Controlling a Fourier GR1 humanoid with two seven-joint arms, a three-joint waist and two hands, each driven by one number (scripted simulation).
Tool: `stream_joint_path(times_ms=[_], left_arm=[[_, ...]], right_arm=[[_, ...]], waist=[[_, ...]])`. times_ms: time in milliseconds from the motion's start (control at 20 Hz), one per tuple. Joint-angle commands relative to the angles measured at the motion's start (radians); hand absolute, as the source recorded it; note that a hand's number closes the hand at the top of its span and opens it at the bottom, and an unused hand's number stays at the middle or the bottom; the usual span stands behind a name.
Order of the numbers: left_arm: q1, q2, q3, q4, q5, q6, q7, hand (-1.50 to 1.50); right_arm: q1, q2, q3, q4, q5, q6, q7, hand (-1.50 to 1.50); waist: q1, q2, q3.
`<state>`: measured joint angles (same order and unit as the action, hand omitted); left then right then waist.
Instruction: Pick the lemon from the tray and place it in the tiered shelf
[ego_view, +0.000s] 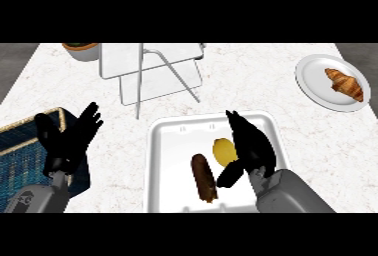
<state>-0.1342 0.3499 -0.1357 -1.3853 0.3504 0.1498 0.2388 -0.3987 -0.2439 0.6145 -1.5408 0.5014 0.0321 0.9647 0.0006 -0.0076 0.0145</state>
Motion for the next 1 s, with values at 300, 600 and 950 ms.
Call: stream_joint_path(times_ms=[300, 600, 950], left_arm=[[0.113, 0.011, 0.009, 0.012, -0.02, -0.025, 0.013, 0.0], [0.079, -0.064, -0.015, 0.032, -0.074, 0.043, 0.023, 0.0], [0.111, -0.05, 0.026, 0.046, -0.054, -0.013, -0.01, 0.0]], right_arm=[[0.021, 0.082, 0.031, 0.171, 0.15, -0.093, -0.046, -1.5], [0.019, 0.076, -0.028, 0.21, 0.151, -0.108, -0.139, -1.5], [0.021, 0.102, -0.05, 0.283, 0.157, -0.132, -0.24, -1.5]], waist=[[0.012, 0.008, -0.014], [0.003, 0.008, -0.014], [0.004, 0.008, -0.015]])
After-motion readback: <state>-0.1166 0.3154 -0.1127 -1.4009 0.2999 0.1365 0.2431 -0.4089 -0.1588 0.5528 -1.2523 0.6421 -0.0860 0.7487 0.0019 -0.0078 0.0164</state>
